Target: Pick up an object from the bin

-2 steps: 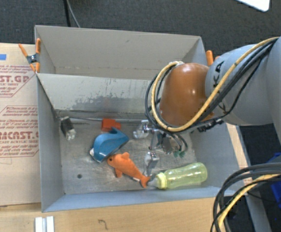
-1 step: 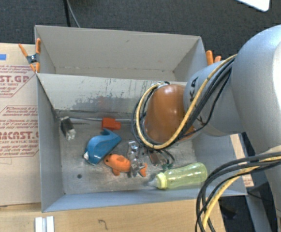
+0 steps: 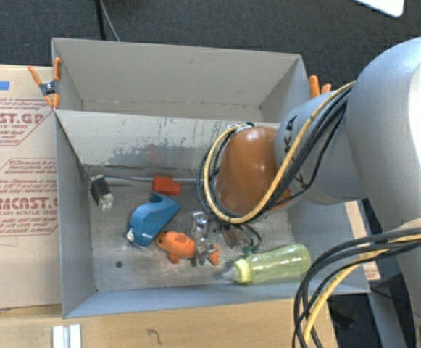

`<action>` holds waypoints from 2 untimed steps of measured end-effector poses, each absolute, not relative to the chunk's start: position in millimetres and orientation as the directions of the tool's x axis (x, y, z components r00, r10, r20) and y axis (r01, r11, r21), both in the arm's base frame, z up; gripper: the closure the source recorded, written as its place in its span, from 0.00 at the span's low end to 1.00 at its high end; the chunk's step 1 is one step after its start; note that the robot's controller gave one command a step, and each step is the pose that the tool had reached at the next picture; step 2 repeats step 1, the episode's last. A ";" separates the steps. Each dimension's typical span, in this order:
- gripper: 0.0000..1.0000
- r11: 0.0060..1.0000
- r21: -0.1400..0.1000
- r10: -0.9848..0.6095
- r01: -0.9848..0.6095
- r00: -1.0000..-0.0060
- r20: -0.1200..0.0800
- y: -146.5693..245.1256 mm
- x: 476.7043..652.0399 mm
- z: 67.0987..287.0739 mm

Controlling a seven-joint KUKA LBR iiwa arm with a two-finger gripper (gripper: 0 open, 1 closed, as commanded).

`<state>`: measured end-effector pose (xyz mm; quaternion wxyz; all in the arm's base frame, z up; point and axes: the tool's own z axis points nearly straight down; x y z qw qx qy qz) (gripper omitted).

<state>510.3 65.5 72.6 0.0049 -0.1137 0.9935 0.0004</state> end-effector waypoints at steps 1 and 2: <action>1.00 0.966 0.000 -0.258 -0.258 -0.966 -0.002 88.8 508.4 205.2; 1.00 0.966 0.000 -0.258 -0.258 -0.966 -0.002 88.8 508.4 205.2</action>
Offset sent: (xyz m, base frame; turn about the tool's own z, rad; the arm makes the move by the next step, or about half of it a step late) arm 0.0000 0.0000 0.0000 0.0000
